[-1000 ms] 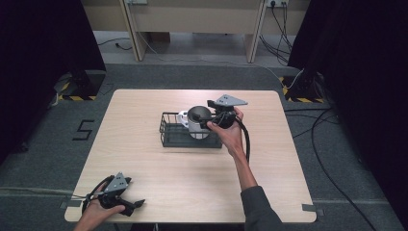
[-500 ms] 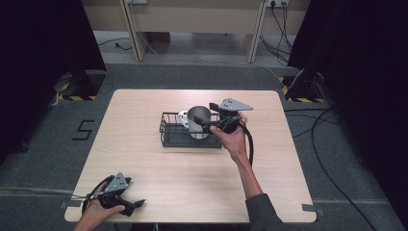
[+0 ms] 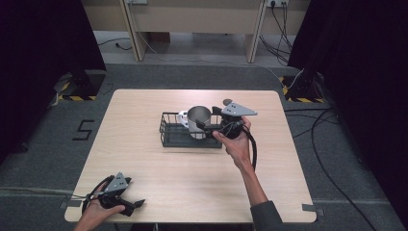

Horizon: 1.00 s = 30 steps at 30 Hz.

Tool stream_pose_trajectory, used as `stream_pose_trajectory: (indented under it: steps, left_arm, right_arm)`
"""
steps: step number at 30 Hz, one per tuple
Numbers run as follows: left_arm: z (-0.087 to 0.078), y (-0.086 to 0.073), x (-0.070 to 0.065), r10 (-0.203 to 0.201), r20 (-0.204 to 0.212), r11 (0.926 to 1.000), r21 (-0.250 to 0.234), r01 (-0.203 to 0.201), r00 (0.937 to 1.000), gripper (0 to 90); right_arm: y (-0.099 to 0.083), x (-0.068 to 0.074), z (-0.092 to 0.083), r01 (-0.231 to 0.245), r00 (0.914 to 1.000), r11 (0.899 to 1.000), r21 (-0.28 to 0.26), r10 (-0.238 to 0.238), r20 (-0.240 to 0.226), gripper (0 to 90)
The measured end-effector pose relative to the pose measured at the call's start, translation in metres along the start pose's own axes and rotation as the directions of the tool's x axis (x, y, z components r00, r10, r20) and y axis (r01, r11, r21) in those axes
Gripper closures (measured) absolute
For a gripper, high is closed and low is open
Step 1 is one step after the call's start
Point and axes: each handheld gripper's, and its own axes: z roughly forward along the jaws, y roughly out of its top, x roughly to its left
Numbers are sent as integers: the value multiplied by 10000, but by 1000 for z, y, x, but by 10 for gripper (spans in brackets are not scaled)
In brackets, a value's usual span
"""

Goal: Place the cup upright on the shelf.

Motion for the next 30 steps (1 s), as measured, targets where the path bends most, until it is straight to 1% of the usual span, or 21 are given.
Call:
stream_pose_trajectory:
  steps: [10, 15, 17, 21, 28, 30]
  left_arm:
    - [0, 0, 0, -3, -10, 10000, -16, 3, 10000, 0]
    - [0, 0, 0, -3, -11, 10000, -19, 3, 10000, 0]
    - [0, 0, 0, -5, -13, 10000, -20, 5, 10000, 0]
    - [0, 0, 0, -15, -37, 10000, -20, 15, 10000, 0]
    - [0, 0, 0, -38, -70, 10000, -16, 38, 10000, 0]
    - [0, 0, 0, -33, -72, 10000, -13, 33, 10000, 0]
  right_arm:
    - [-5, 10, -15, -74, 9999, 9998, -175, 72, -115, 154]
    - [-8, 16, -24, -103, 9999, 9997, -232, 101, -86, 154]
    - [-10, 18, -26, 49, 10000, 9999, -165, -50, -34, 152]
    - [-13, 22, -31, 102, 9999, 9997, -238, -104, -88, 150]
    - [-20, 33, -44, 449, 9989, 9984, -350, -444, 150, 151]
    - [-23, 36, -47, 394, 9991, 9987, -333, -389, 150, 151]
